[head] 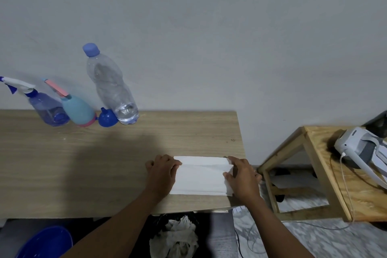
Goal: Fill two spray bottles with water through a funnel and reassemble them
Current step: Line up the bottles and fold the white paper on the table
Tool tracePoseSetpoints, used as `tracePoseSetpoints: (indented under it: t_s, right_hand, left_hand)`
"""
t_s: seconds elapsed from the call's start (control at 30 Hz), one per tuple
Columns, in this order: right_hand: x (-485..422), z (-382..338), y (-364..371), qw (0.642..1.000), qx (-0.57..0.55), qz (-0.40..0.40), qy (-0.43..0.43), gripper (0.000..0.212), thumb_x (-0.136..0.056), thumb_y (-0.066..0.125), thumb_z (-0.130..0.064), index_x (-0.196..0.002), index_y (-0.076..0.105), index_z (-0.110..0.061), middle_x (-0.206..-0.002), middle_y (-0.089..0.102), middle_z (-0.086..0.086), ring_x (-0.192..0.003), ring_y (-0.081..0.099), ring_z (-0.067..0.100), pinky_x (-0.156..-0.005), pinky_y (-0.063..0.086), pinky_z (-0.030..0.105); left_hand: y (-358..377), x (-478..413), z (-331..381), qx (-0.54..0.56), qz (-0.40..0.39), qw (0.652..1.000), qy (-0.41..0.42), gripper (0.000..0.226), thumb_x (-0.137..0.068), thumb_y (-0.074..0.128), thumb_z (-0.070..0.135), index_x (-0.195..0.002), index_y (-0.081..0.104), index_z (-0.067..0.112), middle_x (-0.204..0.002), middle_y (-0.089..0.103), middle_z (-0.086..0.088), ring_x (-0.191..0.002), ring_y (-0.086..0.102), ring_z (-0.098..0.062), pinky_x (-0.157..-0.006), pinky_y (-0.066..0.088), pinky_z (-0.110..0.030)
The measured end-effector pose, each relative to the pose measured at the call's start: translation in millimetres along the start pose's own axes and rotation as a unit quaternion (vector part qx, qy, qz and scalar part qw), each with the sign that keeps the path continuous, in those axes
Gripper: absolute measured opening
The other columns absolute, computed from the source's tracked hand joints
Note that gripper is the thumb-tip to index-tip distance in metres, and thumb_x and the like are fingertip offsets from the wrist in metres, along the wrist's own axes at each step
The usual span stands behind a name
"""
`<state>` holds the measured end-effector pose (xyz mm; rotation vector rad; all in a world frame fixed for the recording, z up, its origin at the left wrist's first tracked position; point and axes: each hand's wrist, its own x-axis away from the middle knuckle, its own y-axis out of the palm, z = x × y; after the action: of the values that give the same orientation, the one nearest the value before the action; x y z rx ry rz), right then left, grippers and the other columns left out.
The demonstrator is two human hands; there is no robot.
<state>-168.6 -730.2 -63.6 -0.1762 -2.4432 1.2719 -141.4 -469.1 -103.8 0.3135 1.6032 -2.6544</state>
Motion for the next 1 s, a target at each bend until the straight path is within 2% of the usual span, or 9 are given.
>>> tracePoseSetpoints:
  t_s: [0.2, 0.27, 0.33, 0.4, 0.6, 0.73, 0.83, 0.9, 1.0]
  right_hand:
    - [6, -1, -1, 0.999, 0.007, 0.028, -0.046, 0.022, -0.084, 0.074, -0.025, -0.104, 0.068, -0.032, -0.109, 0.046, -0.017, -0.111, 0.042, 0.012, -0.094, 0.024, 0.038]
    - [7, 3, 2, 0.996, -0.027, 0.034, -0.074, 0.013, -0.084, 0.074, -0.027, -0.091, 0.067, -0.035, -0.102, 0.051, -0.020, -0.102, 0.044, 0.010, -0.090, 0.027, 0.036]
    - [9, 5, 4, 0.989, -0.130, 0.035, -0.068, 0.014, -0.083, 0.073, -0.029, -0.079, 0.063, -0.038, -0.091, 0.064, -0.017, -0.090, 0.058, 0.016, -0.087, 0.045, 0.043]
    - [12, 0, -2, 0.968, -0.247, 0.040, -0.030, 0.016, -0.087, 0.073, -0.023, -0.086, 0.062, -0.036, -0.079, 0.067, -0.004, -0.075, 0.063, 0.019, -0.077, 0.056, 0.043]
    - [12, -26, -30, 0.908, -0.415, 0.050, -0.029, 0.016, -0.095, 0.063, -0.003, -0.097, 0.048, -0.009, -0.069, 0.043, 0.002, -0.061, 0.040, 0.015, -0.053, 0.038, 0.021]
    - [10, -44, -51, 0.909, -0.411, 0.040, -0.056, 0.017, -0.097, 0.054, 0.002, -0.087, 0.066, -0.005, -0.089, 0.067, -0.001, -0.085, 0.060, 0.017, -0.075, 0.048, 0.024]
    - [14, -62, -67, 0.915, -0.399, 0.015, -0.065, 0.023, -0.096, 0.059, -0.003, -0.096, 0.076, -0.018, -0.108, 0.073, -0.005, -0.098, 0.067, 0.028, -0.090, 0.053, 0.031]
    - [17, -73, -77, 0.920, -0.381, -0.002, -0.089, 0.025, -0.093, 0.067, -0.008, -0.107, 0.075, -0.026, -0.119, 0.070, 0.009, -0.085, 0.065, 0.034, -0.098, 0.049, 0.021]
    - [19, -90, -88, 0.929, -0.336, -0.036, -0.150, 0.043, -0.086, 0.075, -0.011, -0.118, 0.067, -0.040, -0.118, 0.068, 0.022, -0.068, 0.053, 0.014, -0.096, 0.055, 0.034]
  left_hand:
    - [-7, 0, 7, 0.054, -0.033, 0.997, -0.041, 0.029, -0.085, 0.042, 0.043, -0.094, 0.068, 0.035, -0.090, 0.067, 0.019, -0.097, 0.048, -0.005, -0.080, 0.023, -0.032]
    - [-14, -3, 14, 0.109, -0.030, 0.990, -0.086, 0.010, -0.087, 0.056, 0.036, -0.094, 0.063, 0.034, -0.085, 0.067, 0.016, -0.088, 0.054, -0.002, -0.084, 0.029, -0.031]
    - [-21, -8, 21, 0.194, -0.015, 0.970, -0.148, 0.019, -0.085, 0.070, 0.019, -0.085, 0.055, 0.030, -0.074, 0.064, 0.010, -0.070, 0.056, 0.001, -0.078, 0.039, -0.029]
    - [-28, -11, 24, 0.253, -0.013, 0.953, -0.166, 0.026, -0.082, 0.073, 0.007, -0.077, 0.053, 0.022, -0.064, 0.058, 0.007, -0.057, 0.052, -0.006, -0.064, 0.042, -0.026]
    - [-58, -29, 32, 0.354, -0.032, 0.919, -0.171, 0.023, -0.085, 0.069, 0.000, -0.071, 0.055, 0.012, -0.054, 0.056, 0.012, -0.052, 0.047, -0.002, -0.057, 0.038, -0.019]
    - [-85, -41, 42, 0.429, -0.040, 0.886, -0.169, 0.024, -0.091, 0.062, -0.006, -0.081, 0.071, 0.014, -0.081, 0.073, 0.002, -0.074, 0.066, -0.009, -0.068, 0.051, -0.018]
    - [-109, -51, 46, 0.482, -0.055, 0.853, -0.191, 0.023, -0.091, 0.064, -0.003, -0.104, 0.073, 0.014, -0.100, 0.076, -0.008, -0.083, 0.071, -0.016, -0.078, 0.059, -0.031]
    - [-127, -54, 45, 0.521, -0.092, 0.831, -0.170, 0.036, -0.089, 0.067, -0.004, -0.119, 0.066, 0.016, -0.103, 0.076, -0.013, -0.085, 0.073, -0.021, -0.083, 0.059, -0.039]
    - [-153, -57, 39, 0.513, -0.142, 0.838, -0.120, 0.056, -0.085, 0.069, -0.009, -0.129, 0.057, 0.024, -0.116, 0.072, -0.001, -0.099, 0.073, -0.020, -0.085, 0.059, -0.034]
